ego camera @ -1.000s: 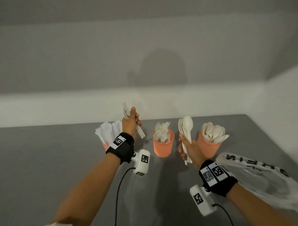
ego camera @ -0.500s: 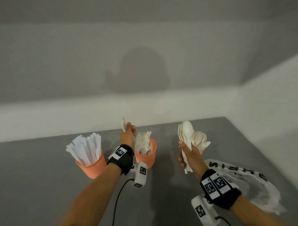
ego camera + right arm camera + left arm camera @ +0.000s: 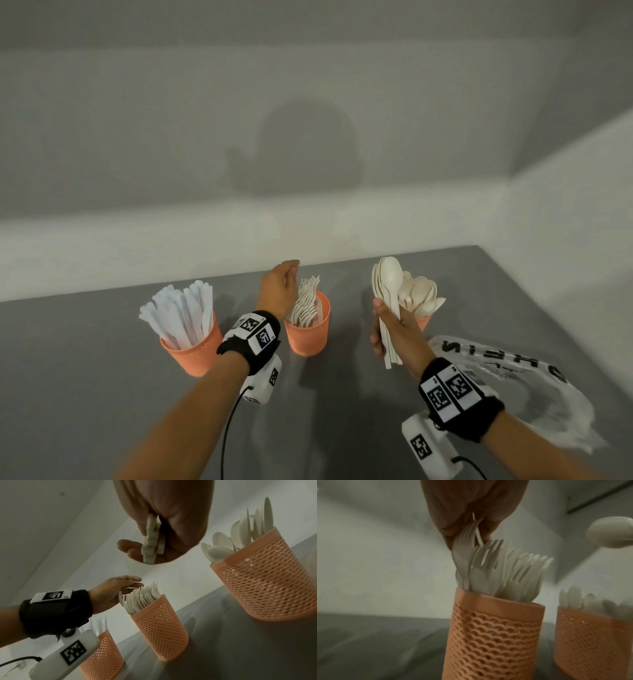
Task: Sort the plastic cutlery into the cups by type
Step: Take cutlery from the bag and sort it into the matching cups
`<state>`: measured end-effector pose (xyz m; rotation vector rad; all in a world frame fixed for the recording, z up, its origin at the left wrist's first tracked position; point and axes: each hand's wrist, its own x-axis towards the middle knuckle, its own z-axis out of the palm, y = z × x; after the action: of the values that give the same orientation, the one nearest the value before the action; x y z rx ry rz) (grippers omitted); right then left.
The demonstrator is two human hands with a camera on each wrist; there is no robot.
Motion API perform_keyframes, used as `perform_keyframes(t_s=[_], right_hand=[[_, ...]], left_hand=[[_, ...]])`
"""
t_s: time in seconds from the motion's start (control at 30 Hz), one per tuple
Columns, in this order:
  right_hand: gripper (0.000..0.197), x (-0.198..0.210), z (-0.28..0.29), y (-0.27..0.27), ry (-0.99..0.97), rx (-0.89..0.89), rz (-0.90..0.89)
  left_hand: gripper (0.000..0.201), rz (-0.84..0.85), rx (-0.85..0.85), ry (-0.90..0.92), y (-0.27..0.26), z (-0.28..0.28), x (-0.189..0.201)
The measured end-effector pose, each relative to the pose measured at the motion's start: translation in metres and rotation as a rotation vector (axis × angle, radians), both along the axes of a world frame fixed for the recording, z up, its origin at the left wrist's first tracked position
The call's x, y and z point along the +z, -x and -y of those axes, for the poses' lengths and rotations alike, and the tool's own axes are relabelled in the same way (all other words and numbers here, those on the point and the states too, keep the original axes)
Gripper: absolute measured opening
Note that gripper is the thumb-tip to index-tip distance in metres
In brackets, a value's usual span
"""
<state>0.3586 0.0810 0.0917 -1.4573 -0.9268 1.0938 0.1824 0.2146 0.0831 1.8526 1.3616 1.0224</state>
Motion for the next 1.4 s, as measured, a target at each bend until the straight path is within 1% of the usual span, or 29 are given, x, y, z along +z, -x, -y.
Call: perform_keyframes(t_s=[0.1,0.17,0.23,0.3,0.4,0.47,0.5,0.53,0.57,0.6,0.63,0.67,0.7,0.73,0.8,0.9,1.0,1.07,1.1,1.17,1.2,1.23,1.3,1.37,1.4], right_hand=[[0.028,0.000,0.000,-0.001,0.000,0.003,0.008],[0.028,0.001,0.000,0.000,0.002,0.007,0.028],[0.029,0.001,0.002,0.001,-0.003,0.026,0.061],[0.030,0.000,0.003,0.002,-0.010,0.051,0.075],[0.029,0.000,0.005,0.002,-0.009,0.081,0.081],[0.028,0.000,0.007,0.003,0.005,0.104,0.086],[0.029,0.001,0.008,0.004,0.018,0.111,0.084],[0.029,0.001,0.009,0.006,0.028,0.114,0.076],[0.030,0.002,0.010,0.007,0.032,0.115,0.064],[0.030,0.003,0.011,0.009,0.031,0.117,0.048],[0.029,0.004,0.012,0.012,0.030,0.125,0.034],[0.028,0.005,0.014,0.015,0.030,0.140,0.026],[0.027,0.007,0.017,0.019,0.030,0.159,0.021],[0.026,0.008,0.020,0.024,0.026,0.183,0.019],[0.023,0.012,0.026,0.034,0.009,0.253,0.020],[0.016,0.012,0.036,0.046,0.028,0.389,0.059],[0.012,0.011,0.041,0.053,0.050,0.415,0.067],[0.010,0.013,0.045,0.055,0.013,0.404,0.119],[0.013,0.014,0.047,0.056,-0.009,0.399,0.138],[0.039,0.014,0.052,0.061,-0.057,0.371,0.141],[0.047,0.011,0.053,0.063,-0.071,0.348,0.144],[0.047,0.007,0.055,0.064,-0.081,0.321,0.152],[0.037,0.000,0.058,0.062,-0.094,0.278,0.177],[0.028,-0.005,0.063,0.053,-0.113,0.272,0.250],[0.031,-0.005,0.064,0.046,-0.127,0.271,0.295]], left_hand=[[0.057,-0.248,-0.026,0.044,-0.006,0.008,-0.002],[0.066,-0.391,-0.078,0.113,-0.009,0.012,-0.007],[0.073,-0.468,-0.103,0.153,-0.012,0.014,-0.013],[0.077,-0.520,-0.081,0.104,-0.015,0.013,-0.015],[0.076,-0.548,-0.072,0.097,-0.016,0.011,-0.013],[0.075,-0.543,-0.063,0.105,-0.014,0.012,-0.009],[0.075,-0.512,-0.049,0.070,-0.014,0.016,-0.004],[0.074,-0.432,-0.036,0.011,-0.014,0.020,0.002],[0.070,-0.289,-0.034,-0.030,-0.015,0.025,0.008],[0.062,-0.105,-0.051,-0.018,-0.016,0.033,0.017],[0.053,0.081,-0.084,0.042,-0.018,0.042,0.027],[0.045,0.228,-0.131,0.149,-0.020,0.052,0.036],[0.039,0.312,-0.171,0.265,-0.023,0.062,0.043],[0.034,0.317,-0.202,0.338,-0.025,0.072,0.046],[0.027,0.312,-0.245,0.400,-0.026,0.088,0.047],[0.022,0.397,-0.229,0.474,-0.024,0.103,0.041],[0.017,0.383,-0.200,0.397,-0.018,0.109,0.031],[0.026,0.311,-0.204,0.315,-0.014,0.115,0.026],[0.030,0.246,-0.219,0.277,-0.013,0.118,0.026],[0.027,0.082,-0.272,0.201,-0.014,0.127,0.029],[0.029,0.013,-0.292,0.163,-0.015,0.130,0.029],[0.030,-0.032,-0.303,0.129,-0.016,0.133,0.030],[0.027,-0.067,-0.325,0.080,-0.019,0.136,0.031],[0.020,-0.082,-0.367,0.063,-0.023,0.139,0.031],[0.017,-0.095,-0.396,0.056,-0.026,0.141,0.032]])
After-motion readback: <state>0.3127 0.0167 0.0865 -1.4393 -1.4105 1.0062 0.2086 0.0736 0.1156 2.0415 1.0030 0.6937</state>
